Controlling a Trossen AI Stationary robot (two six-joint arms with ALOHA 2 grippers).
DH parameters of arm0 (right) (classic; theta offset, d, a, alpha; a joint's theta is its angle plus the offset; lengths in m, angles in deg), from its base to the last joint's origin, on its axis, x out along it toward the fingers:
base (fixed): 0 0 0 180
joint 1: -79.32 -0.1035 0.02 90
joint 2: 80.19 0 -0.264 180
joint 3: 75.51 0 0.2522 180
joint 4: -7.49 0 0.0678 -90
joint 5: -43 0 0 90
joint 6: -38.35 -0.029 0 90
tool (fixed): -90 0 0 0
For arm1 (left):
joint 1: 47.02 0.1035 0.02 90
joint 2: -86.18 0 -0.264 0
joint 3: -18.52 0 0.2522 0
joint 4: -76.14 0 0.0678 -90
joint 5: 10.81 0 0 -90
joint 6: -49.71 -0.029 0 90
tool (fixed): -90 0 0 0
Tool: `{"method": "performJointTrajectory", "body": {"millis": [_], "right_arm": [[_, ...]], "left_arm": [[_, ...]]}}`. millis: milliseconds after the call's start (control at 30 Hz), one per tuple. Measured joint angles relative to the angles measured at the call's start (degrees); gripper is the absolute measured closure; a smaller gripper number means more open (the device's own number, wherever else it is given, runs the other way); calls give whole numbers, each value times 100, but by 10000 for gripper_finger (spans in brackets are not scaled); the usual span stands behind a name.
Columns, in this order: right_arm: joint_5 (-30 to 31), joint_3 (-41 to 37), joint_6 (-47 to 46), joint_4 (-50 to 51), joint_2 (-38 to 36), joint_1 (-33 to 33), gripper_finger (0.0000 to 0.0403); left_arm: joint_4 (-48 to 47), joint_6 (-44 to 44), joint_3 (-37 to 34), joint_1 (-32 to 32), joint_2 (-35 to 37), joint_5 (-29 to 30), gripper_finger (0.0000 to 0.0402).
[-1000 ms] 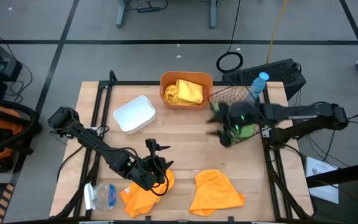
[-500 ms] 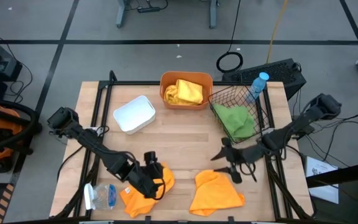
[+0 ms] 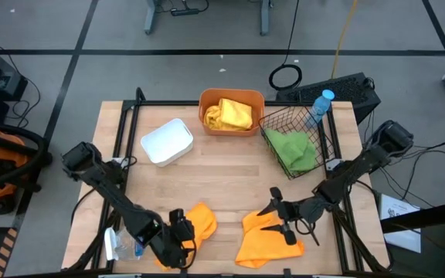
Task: Sort microfiber towel by color & place in baskets
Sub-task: Put the left orange towel into the white bin
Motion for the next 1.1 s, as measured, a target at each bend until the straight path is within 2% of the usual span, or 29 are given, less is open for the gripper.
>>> {"method": "performJointTrajectory", "body": {"millis": [133,267,367,500,700,767,867,1000,1100], "right_arm": [[-22,31,-69,-619,393,-13,188],[-17,309,-84,-747,751,-64,188],[-37,615,-64,-744,1005,-68,188],[-41,987,39,-613,1245,-63,188],[-29,1313,207,-575,1593,-63,188],[9,1392,257,-575,1738,-65,188],[225,1520,242,-578,2026,-63,188],[667,1731,382,-597,2521,-63,186],[985,2017,623,-599,2894,-63,172]], "left_arm": [[39,105,0,-61,-353,5,82],[20,100,-2,-54,-696,1,84],[147,-274,-2,-75,-895,-19,106],[132,-478,0,-93,-1070,-14,180],[133,-917,3,-19,-1157,-5,345],[101,-1045,35,24,-1159,14,382],[19,-1295,149,58,-1161,297,379],[-48,-1865,494,115,-1121,1026,375],[-61,-2433,759,193,-1113,1346,382]]}}
